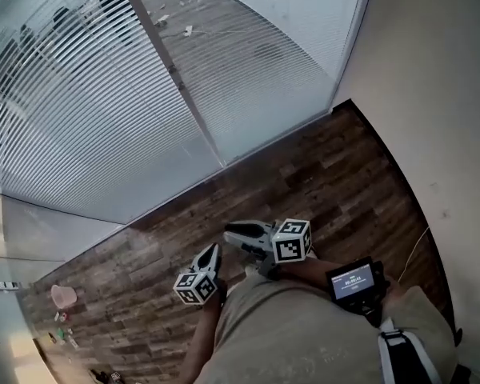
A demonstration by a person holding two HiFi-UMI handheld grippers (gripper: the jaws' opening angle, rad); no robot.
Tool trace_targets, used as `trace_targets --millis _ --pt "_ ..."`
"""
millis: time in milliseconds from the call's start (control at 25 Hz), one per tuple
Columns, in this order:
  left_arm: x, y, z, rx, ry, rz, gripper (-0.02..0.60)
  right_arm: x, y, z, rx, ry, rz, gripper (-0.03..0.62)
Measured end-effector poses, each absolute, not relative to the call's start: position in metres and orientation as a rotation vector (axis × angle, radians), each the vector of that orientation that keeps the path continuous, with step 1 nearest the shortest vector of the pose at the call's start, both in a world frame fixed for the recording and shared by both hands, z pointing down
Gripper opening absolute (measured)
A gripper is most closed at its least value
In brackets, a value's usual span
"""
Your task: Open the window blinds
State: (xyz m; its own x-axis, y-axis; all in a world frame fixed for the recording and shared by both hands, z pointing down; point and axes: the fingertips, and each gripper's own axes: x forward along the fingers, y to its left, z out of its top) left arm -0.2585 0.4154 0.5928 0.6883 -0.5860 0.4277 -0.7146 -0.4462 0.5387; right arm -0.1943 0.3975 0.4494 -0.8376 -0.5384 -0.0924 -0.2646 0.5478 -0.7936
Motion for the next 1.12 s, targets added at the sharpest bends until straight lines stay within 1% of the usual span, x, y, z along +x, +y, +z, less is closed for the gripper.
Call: trace_targets --millis 80,240,440,720,880,1000,1120 --pt "-0.234 0.409 0.588 2.154 -1.009 0.218 0.015 -0.166 0.392 0.459 -0.762 2.627 -1.066 0.087" --pt "-0.17 0.413 0.573 2.135 -1.009 0.219 0.015 -0.108 0.404 0.47 -0.952 2.985 -0.668 0.089" --pt "-0.089 0.42 0.563 2.181 -1.018 0.241 0.015 -0.027 0.416 0.471 -1.059 2.942 -0.665 0.089" --pt "-0.001 0.439 0.538 2.235 -1.092 0.166 0.015 0.073 0.427 0.473 -1.277 2.925 -0.584 0.087" --pt "0.025 0.468 0.527 2.282 -1.116 0.16 0.014 0.107 0.442 0.468 -1.319 2.909 -0.6 0.088" --pt "0.043 0.469 0.508 2.314 -1.126 0.136 0.014 0.13 0.443 0.447 -1.33 2.922 -0.533 0.089" --pt "0.054 0.469 0.514 2.3 -1.086 0.145 0.014 0.137 0.443 0.448 -1.38 2.955 -0.499 0.089"
